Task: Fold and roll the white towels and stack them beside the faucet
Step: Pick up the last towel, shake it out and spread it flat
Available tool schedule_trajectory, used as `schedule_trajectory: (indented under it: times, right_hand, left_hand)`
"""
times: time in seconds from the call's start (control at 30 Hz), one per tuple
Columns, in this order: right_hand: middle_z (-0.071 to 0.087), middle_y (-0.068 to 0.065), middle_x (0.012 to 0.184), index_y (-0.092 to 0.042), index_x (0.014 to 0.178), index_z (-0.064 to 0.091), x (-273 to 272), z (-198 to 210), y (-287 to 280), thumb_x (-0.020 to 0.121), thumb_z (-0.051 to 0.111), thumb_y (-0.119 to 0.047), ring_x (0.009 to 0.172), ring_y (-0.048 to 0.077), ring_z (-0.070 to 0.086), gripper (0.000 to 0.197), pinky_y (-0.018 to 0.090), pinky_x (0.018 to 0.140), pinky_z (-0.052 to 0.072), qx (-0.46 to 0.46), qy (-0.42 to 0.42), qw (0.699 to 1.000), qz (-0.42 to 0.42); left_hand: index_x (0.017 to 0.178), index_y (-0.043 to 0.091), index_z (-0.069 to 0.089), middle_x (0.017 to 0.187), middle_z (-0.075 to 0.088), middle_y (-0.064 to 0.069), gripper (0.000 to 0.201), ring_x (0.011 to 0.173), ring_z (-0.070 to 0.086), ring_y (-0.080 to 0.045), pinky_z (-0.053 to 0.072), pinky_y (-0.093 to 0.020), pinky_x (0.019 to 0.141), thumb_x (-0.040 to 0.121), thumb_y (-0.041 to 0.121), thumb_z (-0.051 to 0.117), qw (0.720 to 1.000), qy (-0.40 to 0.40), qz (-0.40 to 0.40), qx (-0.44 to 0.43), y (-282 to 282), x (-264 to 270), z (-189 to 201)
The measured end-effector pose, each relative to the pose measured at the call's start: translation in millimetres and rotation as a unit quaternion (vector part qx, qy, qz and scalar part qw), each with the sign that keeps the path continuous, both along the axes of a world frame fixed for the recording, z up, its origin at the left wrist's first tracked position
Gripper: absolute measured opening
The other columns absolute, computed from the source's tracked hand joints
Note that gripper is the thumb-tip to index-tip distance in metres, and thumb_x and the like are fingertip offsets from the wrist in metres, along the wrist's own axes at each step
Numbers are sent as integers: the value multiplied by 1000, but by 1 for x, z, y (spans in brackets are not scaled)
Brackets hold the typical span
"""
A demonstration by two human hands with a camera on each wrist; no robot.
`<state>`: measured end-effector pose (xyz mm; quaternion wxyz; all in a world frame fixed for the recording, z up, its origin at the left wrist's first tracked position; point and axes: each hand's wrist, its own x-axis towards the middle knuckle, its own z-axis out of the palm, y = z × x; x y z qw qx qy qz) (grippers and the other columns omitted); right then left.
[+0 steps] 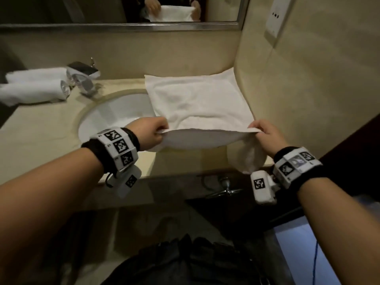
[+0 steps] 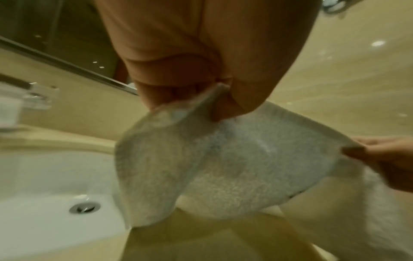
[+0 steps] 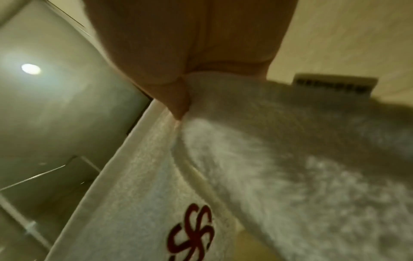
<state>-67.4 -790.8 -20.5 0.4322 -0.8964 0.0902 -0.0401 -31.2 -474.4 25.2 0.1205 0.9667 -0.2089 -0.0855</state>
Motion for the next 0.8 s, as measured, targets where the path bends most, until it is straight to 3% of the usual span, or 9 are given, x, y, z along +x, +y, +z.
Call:
schedule_trajectory:
  times: [0.07,0.17,0.2,0.33,0.43,0.53,0.63,0.73,0.8]
  right_hand:
    - [58,-5,85,-30,81,52,-12,5,-3,83,44,5,84,18,55,36,30,79,42,50,-56,997,26]
    - [58,-7,75,-29,84,56,-31,11,-4,86,58,-19,72,13,54,11,25,69,38,-79,-71,988,109]
    - [58,-3,71,-26,80,59,-36,11,-4,86,58,-29,70,16,54,6,27,67,37,-141,-30,979,145]
    - [58,9,67,-18,63,56,-54,-4,13,91,40,-49,72,25,52,45,30,64,32,-325,168,896,252]
    - [64,22,83,-2,74,60,-57,-23,25,94,32,-48,77,29,56,58,33,69,33,-319,247,876,265]
    - [51,11,62,-11,56,48,-56,-37,24,95,27,-50,61,21,47,59,28,61,33,-289,303,876,239]
    - [65,6,81,-11,78,66,-43,-48,13,96,28,-47,78,21,59,55,27,72,39,-238,317,901,177]
    - [64,18,109,-6,103,62,-15,-59,0,92,50,-28,98,31,59,28,34,83,43,-266,204,940,65]
    - [56,20,120,-5,115,55,3,-66,-6,88,54,-19,105,34,56,31,36,89,44,-267,200,943,1]
  left_hand:
    - [105,8,57,110,62,-15,22,101,56,-31,39,-30,77,85,6,46,999,23,29,-29,14,-8,-5]
    - [105,10,59,96,54,-5,23,99,53,-27,33,-26,78,88,12,43,994,64,65,-66,33,-14,-5]
    - [105,12,59,96,54,-3,27,97,51,-24,32,-25,78,87,22,41,991,91,70,-73,38,-16,-6]
    - [108,14,58,102,57,-4,40,94,48,-19,34,-26,82,83,39,37,979,196,31,33,52,-33,-25]
    - [88,24,58,98,63,-8,20,93,57,-26,42,-33,85,92,37,44,963,253,4,95,60,-42,-50]
    - [78,27,57,89,63,-4,24,86,57,-22,43,-33,84,91,44,46,949,300,-15,98,63,-42,-69]
    - [98,19,63,96,63,-2,34,88,56,-20,42,-29,81,90,48,45,967,241,-4,81,61,-27,-85]
    - [113,15,57,113,58,-10,31,100,56,-27,44,-33,87,87,32,54,992,93,58,58,60,-4,-98]
    - [114,14,57,116,56,-13,30,104,55,-32,45,-38,89,87,23,50,991,68,83,77,60,4,-107]
